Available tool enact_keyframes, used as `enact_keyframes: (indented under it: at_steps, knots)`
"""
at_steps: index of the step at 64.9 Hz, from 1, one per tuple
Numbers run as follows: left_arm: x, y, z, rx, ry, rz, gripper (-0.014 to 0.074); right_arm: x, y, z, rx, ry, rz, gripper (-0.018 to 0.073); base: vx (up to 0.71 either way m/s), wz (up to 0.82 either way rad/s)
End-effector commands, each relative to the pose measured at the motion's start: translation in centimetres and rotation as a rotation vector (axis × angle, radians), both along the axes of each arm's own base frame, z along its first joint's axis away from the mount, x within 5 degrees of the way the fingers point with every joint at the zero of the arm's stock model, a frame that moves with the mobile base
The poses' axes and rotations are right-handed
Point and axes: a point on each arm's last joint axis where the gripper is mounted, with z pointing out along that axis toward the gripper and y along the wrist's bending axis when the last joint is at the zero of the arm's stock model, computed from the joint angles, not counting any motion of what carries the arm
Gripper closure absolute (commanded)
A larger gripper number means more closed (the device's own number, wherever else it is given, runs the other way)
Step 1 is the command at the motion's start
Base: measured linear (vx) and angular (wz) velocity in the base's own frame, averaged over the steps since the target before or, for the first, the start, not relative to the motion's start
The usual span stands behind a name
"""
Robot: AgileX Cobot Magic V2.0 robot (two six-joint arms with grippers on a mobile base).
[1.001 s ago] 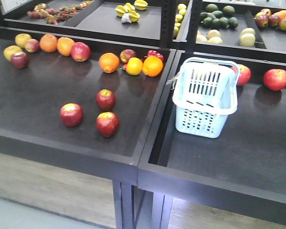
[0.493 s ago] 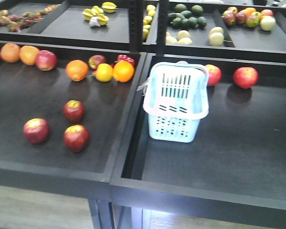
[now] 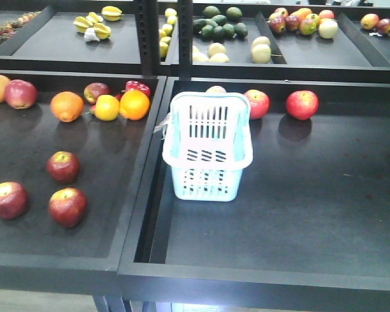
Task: Pick three apples into basket with both arms
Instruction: 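Drive the base up to the table holding the light-blue basket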
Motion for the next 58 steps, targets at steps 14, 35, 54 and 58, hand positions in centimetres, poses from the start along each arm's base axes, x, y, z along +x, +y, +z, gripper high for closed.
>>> enact_keyframes:
  at_steps: [14,35,54,58]
  knots:
    - [0.0,0.03,-0.06,-0.005,-0.064,0.001,0.0603,0.03,-0.03,0.37,-0.011,-0.074,-0.005,0.0564,0.05,-0.11]
    - [0.0,0.03,-0.06,-0.005,-0.064,0.001,0.0603,0.03,-0.03,0.37,-0.011,-0.074,-0.005,0.0564,0.06,-0.09]
    - [0.0,0.03,-0.06,-0.005,-0.064,0.001,0.0603,0.03,-0.03,0.37,-0.011,-0.074,-0.005,0.0564,0.06,-0.06]
    - [0.0,0.03,-0.06,-0.005,-0.064,0.001,0.0603,0.03,-0.03,0.37,-0.011,-0.074,-0.005,0.0564,0.06,-0.02]
